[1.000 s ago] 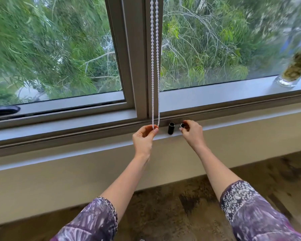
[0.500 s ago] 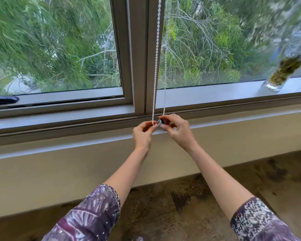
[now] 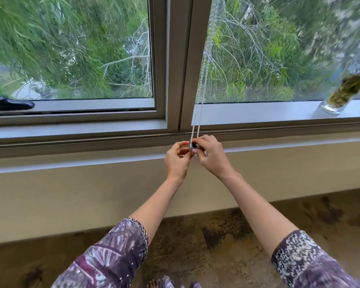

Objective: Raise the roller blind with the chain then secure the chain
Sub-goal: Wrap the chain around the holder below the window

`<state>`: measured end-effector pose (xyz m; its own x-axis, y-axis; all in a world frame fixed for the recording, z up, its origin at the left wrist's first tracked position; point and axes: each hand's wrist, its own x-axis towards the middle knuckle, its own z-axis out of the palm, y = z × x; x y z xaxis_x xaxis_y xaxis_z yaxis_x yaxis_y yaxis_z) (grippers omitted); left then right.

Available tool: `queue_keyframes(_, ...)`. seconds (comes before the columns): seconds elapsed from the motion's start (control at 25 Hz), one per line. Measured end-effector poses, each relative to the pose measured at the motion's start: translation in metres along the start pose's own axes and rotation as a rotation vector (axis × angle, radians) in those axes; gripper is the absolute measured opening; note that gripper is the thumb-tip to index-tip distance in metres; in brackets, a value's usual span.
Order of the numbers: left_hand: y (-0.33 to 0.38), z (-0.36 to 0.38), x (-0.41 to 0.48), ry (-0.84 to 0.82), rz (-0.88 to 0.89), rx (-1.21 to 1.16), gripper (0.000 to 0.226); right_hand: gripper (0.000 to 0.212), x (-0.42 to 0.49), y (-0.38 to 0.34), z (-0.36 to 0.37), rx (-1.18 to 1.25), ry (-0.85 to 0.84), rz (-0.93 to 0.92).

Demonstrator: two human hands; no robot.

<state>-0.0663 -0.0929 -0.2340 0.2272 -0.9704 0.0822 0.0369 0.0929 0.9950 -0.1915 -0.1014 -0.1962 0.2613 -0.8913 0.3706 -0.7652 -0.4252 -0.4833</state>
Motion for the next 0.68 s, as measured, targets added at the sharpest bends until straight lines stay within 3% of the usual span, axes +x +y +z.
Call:
queue_keyframes(0.2,-0.004,-0.009,-0.01,-0.076,0.06,0.12,0.022,0.028,-0.008,0.002,0.004,-0.036,0.006,-0.028)
queue_keyframes(0.44,-0.005,-0.013,-0.014,-0.091,0.061,0.099,0.022,0.027,-0.012,-0.001,0.005,-0.032,0.036,-0.023)
queue_keyframes(0.68,-0.01,-0.008,-0.014,-0.095,-0.02,0.028,0.018,0.041,-0.018,-0.008,0.003,0.384,0.088,0.158)
